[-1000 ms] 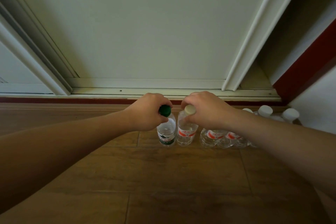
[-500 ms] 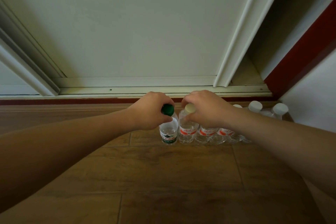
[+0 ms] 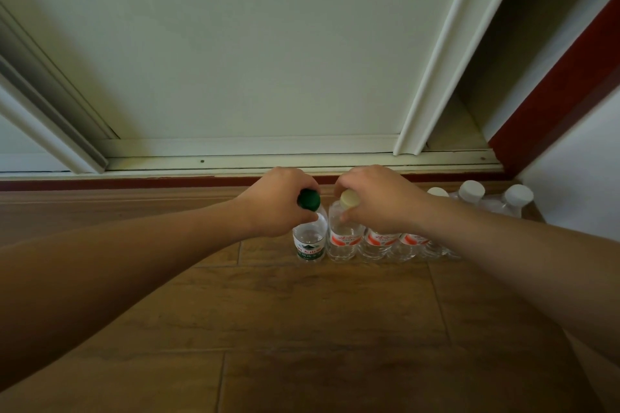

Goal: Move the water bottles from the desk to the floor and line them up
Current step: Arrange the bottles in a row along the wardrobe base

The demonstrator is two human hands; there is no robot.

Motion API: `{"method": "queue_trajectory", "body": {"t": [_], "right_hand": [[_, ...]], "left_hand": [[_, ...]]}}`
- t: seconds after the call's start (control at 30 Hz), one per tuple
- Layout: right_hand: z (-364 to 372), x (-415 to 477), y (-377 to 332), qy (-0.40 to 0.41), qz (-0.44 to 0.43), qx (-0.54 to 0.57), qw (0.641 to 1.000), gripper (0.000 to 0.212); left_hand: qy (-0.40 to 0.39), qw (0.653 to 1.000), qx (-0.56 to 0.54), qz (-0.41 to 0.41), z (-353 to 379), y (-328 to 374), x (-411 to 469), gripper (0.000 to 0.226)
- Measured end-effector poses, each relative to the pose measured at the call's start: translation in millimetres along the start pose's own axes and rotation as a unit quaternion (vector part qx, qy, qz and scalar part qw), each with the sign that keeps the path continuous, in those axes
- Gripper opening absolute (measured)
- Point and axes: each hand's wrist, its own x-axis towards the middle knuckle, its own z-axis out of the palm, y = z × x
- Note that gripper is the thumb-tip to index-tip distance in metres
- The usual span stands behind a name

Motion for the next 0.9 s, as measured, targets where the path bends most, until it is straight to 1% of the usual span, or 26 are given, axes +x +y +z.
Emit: {"method": "queue_trajectory", "body": {"t": [0.23, 0.4, 0.63, 0.9], "right_hand": [[1.5, -0.2, -1.7, -0.014, 0.0, -0.007, 1.0, 0.026], [2.6, 0.3, -1.7, -0.01, -0.001, -0.003, 1.0, 0.028], [2.5, 2.3, -0.6, -0.008, -0.004, 0.001, 1.0, 0.027], [3.5, 2.1, -4.3, -0.015, -0.01, -0.006, 1.0, 0.035]], "left_hand": [[-0.004, 1.0, -0.013, -0.007, 4.3, -2.1, 0.3, 0.031], [0.0, 1.0, -0.01, -0.003, 3.7, -3.1, 0.8, 0.031], [-0.003, 1.0, -0.007, -0.006, 4.5, -3.5, 1.3, 0.031], [0.001, 1.0, -0.009, -0.008, 3.1, -6.3, -0.2, 0.032]]}}
